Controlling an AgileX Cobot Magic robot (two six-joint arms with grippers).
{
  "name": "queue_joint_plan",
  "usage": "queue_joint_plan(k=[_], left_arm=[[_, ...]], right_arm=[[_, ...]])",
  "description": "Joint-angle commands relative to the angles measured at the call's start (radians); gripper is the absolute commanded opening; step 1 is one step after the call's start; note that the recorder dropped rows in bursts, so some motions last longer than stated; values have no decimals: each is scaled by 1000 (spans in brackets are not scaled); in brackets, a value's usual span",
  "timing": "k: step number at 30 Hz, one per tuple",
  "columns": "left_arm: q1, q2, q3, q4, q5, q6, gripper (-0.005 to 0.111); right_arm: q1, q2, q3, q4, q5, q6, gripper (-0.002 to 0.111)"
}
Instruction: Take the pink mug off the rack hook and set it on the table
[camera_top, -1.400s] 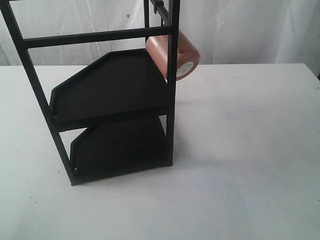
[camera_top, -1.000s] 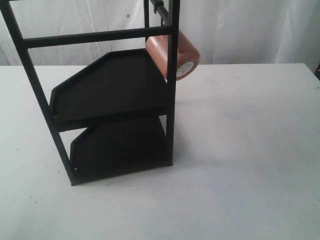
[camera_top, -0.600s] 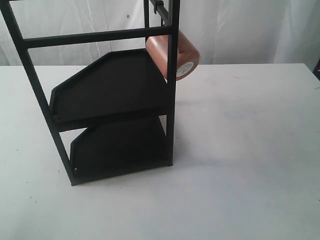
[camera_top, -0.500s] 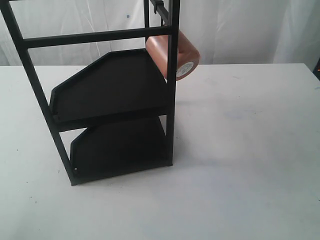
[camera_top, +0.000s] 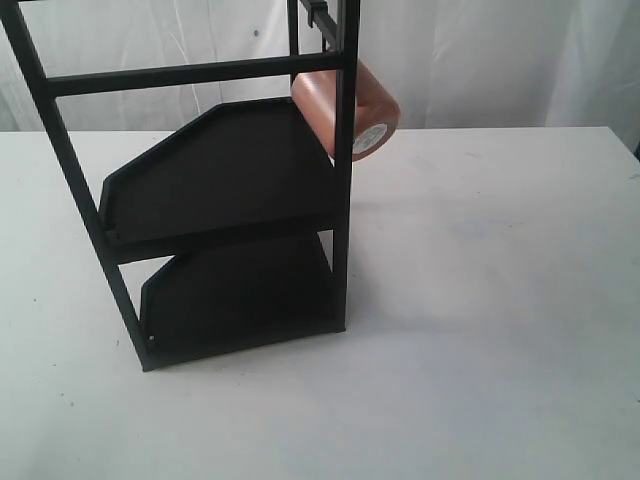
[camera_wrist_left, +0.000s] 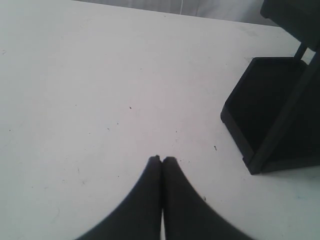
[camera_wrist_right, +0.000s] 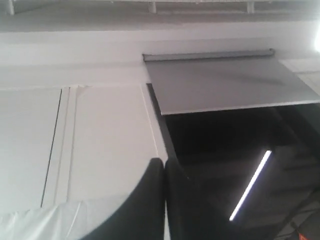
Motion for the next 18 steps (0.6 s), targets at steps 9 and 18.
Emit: queue_joint_plan(k=[9,18], left_arm=[[-8,-4,4,-4,-1,1,0],[-8,-4,4,-4,-1,1,0]], right_arm=[[-8,220,-296,-114,1004,-276,0],[-8,304,-296,7,1100,-11,0]])
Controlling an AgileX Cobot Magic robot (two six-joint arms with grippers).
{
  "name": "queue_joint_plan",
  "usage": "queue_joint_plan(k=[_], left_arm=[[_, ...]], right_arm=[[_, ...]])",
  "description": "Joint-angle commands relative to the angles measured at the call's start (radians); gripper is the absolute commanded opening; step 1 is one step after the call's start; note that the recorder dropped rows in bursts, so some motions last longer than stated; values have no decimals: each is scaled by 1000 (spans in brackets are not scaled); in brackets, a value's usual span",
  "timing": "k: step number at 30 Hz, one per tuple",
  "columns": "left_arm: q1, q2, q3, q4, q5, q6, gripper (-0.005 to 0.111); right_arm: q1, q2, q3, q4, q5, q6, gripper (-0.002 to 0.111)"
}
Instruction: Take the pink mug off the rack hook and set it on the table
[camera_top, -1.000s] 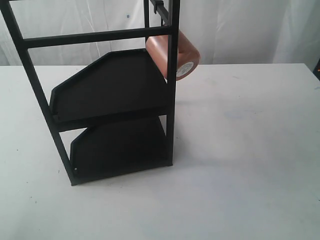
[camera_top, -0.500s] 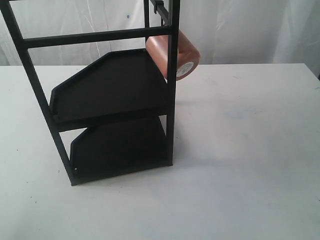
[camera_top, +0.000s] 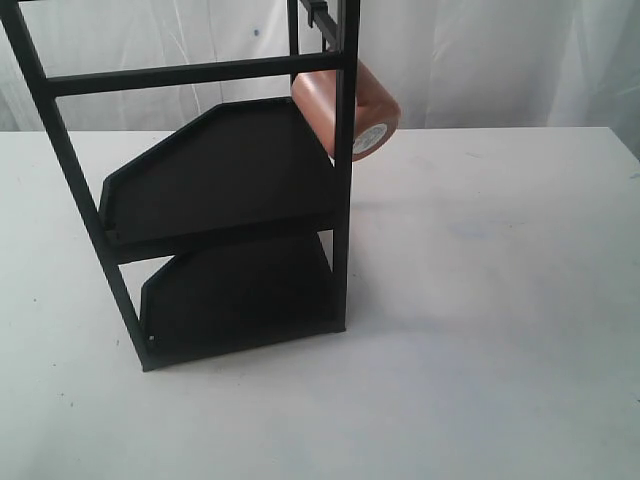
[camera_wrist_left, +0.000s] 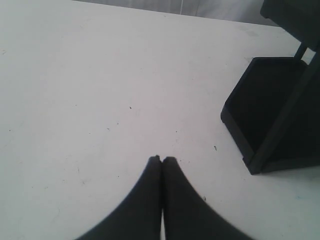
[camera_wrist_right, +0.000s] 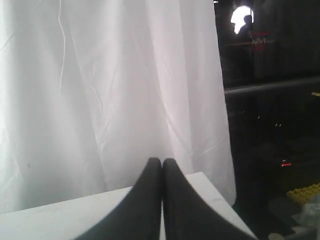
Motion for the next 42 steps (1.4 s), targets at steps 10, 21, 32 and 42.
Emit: queue_joint_plan(k=[10,21,32,42], left_arm=[[-8,-4,4,-4,-1,1,0],[-8,-4,4,-4,-1,1,0],[-8,-4,4,-4,-1,1,0],[-8,-4,4,-4,-1,1,0]], right_arm=[[-1,7,-87,71,125,147,0],[42,377,-295,86,699,-194,0],[265,614,-551,271,995,-320,0],[449,817,-872,96,1035,-184,0]])
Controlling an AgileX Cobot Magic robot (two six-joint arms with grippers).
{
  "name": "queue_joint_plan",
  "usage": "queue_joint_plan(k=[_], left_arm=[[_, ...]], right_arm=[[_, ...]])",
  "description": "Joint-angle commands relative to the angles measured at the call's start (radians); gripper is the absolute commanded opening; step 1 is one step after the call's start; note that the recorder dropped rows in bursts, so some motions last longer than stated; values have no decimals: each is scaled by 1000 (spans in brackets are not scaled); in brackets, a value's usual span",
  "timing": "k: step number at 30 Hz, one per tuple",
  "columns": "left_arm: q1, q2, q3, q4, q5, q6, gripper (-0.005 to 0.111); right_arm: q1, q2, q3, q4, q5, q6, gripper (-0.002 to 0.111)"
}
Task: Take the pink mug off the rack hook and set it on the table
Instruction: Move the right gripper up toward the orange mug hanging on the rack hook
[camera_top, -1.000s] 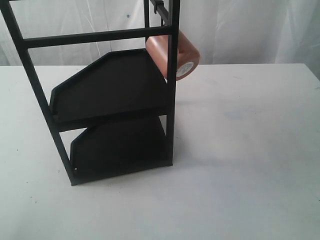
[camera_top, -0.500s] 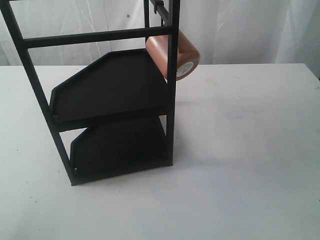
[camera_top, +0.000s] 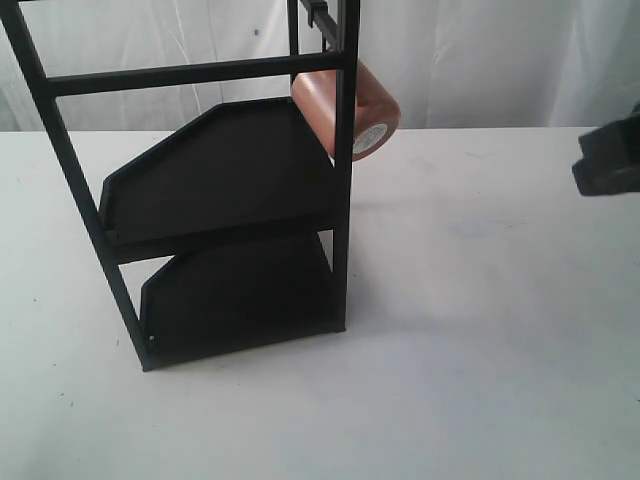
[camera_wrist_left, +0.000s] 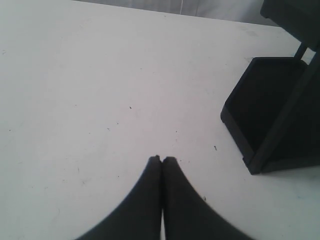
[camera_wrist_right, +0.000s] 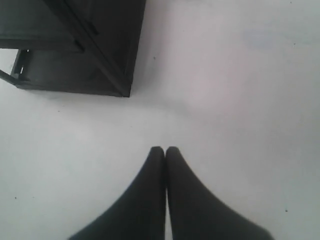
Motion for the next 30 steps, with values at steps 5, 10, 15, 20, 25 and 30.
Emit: queue_joint_plan(k=[5,10,15,20,25,30], left_arm=[[-8,-4,4,-4,-1,1,0],[-8,-4,4,-4,-1,1,0],[-8,-4,4,-4,-1,1,0],[-8,-4,4,-4,-1,1,0],[-8,-4,4,-4,-1,1,0],[-8,-4,4,-4,-1,1,0]], right_arm=[[49,353,-281,43,38,17,0],[47,598,-605,61,138,34,23],[4,660,-710,157,152,41,42],[-152,694,-708,656,159,-228,42],[-247,718,-707,668,159,-208,42],[-250,718,-661,596,159,-213,42]])
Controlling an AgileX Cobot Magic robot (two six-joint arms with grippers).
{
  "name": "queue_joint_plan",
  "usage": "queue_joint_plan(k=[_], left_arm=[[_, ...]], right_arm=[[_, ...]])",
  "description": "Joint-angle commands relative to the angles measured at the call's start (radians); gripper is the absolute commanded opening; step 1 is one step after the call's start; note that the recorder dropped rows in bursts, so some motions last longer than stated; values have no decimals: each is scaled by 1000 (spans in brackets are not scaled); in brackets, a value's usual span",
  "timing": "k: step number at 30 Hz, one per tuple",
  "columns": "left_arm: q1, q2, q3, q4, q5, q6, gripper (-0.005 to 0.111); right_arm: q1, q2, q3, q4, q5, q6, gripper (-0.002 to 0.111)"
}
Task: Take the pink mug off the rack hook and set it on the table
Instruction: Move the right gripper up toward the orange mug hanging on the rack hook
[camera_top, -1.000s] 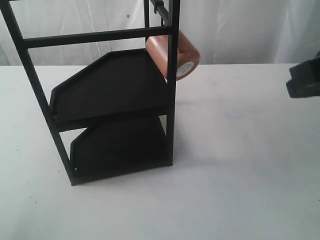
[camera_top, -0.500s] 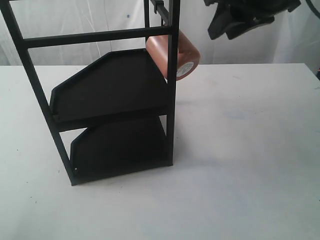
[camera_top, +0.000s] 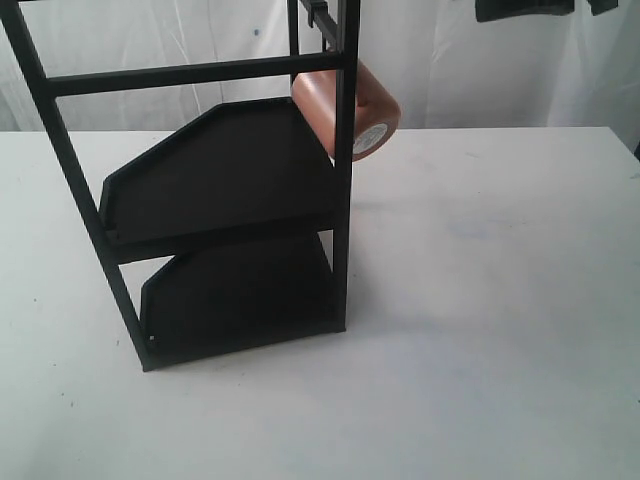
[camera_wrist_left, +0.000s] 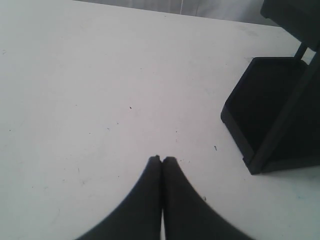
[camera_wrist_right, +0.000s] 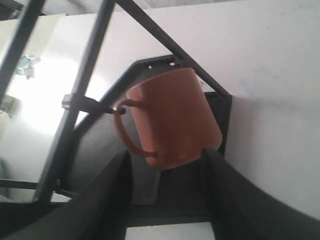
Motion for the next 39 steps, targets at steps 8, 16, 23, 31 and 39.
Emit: queue_joint_plan(k=[8,16,23,31,39], left_arm=[[-8,-4,4,-4,-1,1,0],[-8,-4,4,-4,-1,1,0],[-8,-4,4,-4,-1,1,0],[-8,-4,4,-4,-1,1,0],[-8,-4,4,-4,-1,1,0]], right_arm=[[7,-2,51,-57,3,-103,42],[16,38,51,139,3,-206,42],[16,92,51,248,3,-340,42],[89,101,51,244,3,-384,42],[113,102,51,181,3,-397,42]])
